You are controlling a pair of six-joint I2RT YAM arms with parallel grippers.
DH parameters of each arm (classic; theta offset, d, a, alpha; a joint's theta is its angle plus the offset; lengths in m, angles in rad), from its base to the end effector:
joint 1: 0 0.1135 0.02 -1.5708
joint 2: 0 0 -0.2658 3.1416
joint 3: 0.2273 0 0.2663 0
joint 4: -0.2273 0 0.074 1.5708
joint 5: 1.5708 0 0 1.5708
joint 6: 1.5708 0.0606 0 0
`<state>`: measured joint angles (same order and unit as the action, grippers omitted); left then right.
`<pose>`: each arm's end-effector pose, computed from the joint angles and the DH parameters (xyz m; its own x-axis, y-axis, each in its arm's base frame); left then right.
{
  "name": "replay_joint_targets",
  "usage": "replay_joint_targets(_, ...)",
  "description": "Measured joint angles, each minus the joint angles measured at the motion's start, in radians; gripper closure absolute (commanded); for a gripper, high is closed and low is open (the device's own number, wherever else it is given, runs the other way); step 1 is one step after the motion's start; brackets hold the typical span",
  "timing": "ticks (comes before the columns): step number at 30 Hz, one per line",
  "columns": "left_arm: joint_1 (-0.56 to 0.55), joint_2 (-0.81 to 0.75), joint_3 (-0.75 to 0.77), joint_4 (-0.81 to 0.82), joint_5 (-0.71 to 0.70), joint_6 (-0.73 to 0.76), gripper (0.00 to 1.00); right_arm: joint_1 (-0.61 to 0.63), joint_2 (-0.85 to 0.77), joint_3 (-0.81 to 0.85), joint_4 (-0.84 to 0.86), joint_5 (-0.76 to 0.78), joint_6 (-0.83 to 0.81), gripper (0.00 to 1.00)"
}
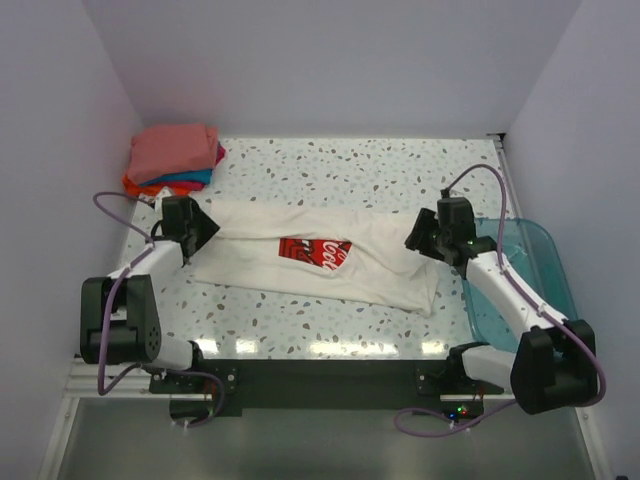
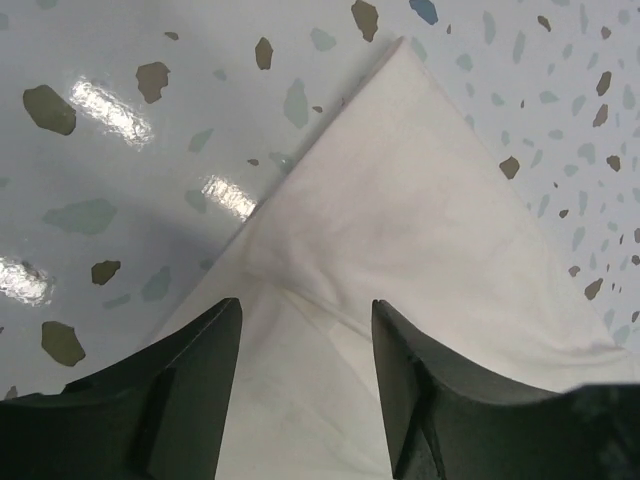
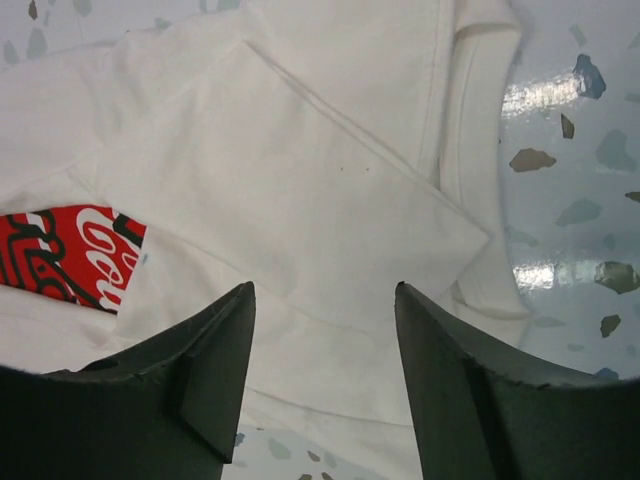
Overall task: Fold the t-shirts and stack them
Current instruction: Fold the tshirt
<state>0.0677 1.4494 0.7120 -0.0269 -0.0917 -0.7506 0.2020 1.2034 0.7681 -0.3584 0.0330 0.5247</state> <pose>0.3161 0.0270 0.1543 -0.4140 -0.7088 -0.5711 -0.5684 0.6913 -0.4460 0.2742 0.0541 0.2106 -0.6936 0.3690 -0.6187 0.1960 0.9231 0.3309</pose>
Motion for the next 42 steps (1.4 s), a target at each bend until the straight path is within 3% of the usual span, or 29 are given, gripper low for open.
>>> replay_joint_targets(6,-0.002,-0.086,-0.023,0.027,0.006,-0.027,0.39,0.000,0.032,0.075,-0.029,0.025,-0.013,0.38)
replay_joint_targets(20,-0.217,-0.047,0.002,0.097,0.009,-0.027,0.41,0.064,0.560,0.454,-0.008,0.133,-0.029,0.57)
replay_joint_targets(36,-0.235,-0.038,0.002,0.134,0.030,-0.025,0.42,0.123,0.754,0.550,0.010,0.169,-0.035,0.58)
replay_joint_targets(39,-0.235,-0.033,0.002,0.138,0.034,-0.025,0.43,0.131,0.760,0.552,0.010,0.179,-0.035,0.67)
replay_joint_targets(42,-0.235,-0.032,0.002,0.138,0.035,-0.025,0.43,0.135,0.761,0.552,0.011,0.187,-0.039,0.84)
